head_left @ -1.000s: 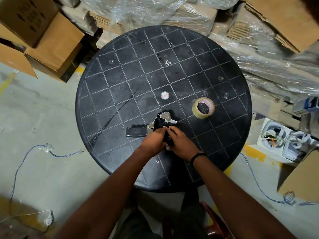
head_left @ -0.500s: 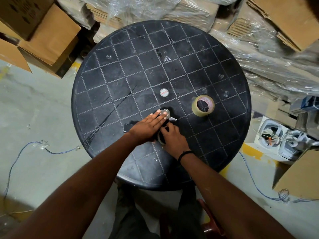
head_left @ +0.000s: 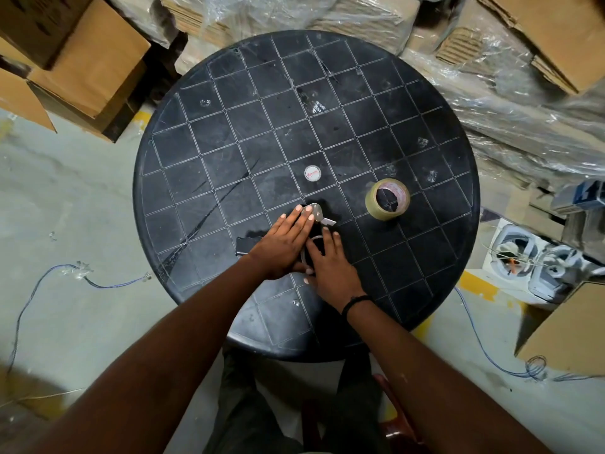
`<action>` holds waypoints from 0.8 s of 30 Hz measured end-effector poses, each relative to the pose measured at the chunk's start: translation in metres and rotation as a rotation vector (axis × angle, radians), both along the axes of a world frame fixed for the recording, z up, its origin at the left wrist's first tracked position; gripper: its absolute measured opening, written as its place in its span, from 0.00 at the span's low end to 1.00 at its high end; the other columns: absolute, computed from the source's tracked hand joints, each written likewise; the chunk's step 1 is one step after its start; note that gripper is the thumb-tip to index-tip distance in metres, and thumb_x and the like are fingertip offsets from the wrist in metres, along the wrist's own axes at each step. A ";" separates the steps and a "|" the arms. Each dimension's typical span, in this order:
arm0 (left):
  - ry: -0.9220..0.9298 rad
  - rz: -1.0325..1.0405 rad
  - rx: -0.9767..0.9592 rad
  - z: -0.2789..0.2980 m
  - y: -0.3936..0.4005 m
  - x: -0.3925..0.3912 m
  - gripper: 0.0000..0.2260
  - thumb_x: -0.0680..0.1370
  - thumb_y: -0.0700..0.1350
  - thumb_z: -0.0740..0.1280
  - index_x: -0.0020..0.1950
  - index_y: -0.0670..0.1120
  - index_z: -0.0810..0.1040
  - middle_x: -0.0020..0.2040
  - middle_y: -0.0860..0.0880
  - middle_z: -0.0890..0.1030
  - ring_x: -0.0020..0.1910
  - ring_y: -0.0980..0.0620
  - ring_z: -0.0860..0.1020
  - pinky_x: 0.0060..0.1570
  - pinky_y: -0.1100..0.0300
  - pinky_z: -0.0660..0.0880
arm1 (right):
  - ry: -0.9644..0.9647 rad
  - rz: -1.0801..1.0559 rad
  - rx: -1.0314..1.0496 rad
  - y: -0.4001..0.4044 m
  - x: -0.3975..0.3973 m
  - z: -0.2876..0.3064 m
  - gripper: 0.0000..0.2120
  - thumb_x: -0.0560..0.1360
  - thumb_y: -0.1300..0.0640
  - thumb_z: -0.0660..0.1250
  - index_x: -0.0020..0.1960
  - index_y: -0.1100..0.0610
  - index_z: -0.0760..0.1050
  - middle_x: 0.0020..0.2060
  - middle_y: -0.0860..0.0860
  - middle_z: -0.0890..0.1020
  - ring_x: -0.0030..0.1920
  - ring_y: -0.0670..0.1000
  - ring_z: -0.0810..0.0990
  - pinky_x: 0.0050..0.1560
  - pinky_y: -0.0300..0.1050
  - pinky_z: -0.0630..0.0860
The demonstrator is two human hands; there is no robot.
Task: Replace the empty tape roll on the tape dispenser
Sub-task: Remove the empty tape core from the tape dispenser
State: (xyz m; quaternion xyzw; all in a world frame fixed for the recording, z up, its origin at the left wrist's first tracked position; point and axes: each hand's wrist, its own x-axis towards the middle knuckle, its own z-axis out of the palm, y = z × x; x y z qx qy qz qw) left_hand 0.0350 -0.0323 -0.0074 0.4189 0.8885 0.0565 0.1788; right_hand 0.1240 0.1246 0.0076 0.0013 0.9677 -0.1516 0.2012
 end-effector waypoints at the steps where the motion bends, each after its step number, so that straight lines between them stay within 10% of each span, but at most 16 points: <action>1: -0.014 0.006 0.010 0.000 0.000 -0.001 0.52 0.73 0.75 0.56 0.81 0.38 0.44 0.82 0.41 0.43 0.80 0.42 0.41 0.76 0.41 0.56 | -0.014 -0.002 0.005 -0.001 -0.003 0.002 0.35 0.73 0.51 0.72 0.75 0.50 0.60 0.78 0.60 0.58 0.78 0.65 0.55 0.60 0.62 0.78; 8: 0.004 0.018 -0.061 0.000 0.002 0.000 0.50 0.73 0.61 0.70 0.81 0.38 0.45 0.82 0.40 0.43 0.80 0.41 0.42 0.73 0.46 0.64 | -0.001 -0.047 0.059 -0.009 -0.011 0.004 0.27 0.73 0.56 0.72 0.69 0.52 0.67 0.70 0.57 0.66 0.68 0.62 0.66 0.48 0.58 0.83; 12: 0.135 0.089 -0.037 0.000 0.010 0.009 0.30 0.81 0.39 0.54 0.81 0.39 0.47 0.82 0.42 0.47 0.81 0.40 0.48 0.68 0.49 0.69 | 0.040 -0.073 0.076 -0.010 -0.012 0.006 0.22 0.74 0.61 0.68 0.66 0.51 0.68 0.68 0.56 0.68 0.66 0.61 0.68 0.43 0.55 0.83; 24: 0.064 0.234 -0.072 0.006 0.019 0.013 0.35 0.80 0.39 0.61 0.82 0.44 0.44 0.82 0.47 0.44 0.80 0.39 0.47 0.69 0.47 0.69 | 0.025 -0.167 -0.142 0.003 -0.014 0.008 0.31 0.67 0.57 0.75 0.66 0.45 0.69 0.68 0.50 0.66 0.67 0.57 0.66 0.47 0.58 0.83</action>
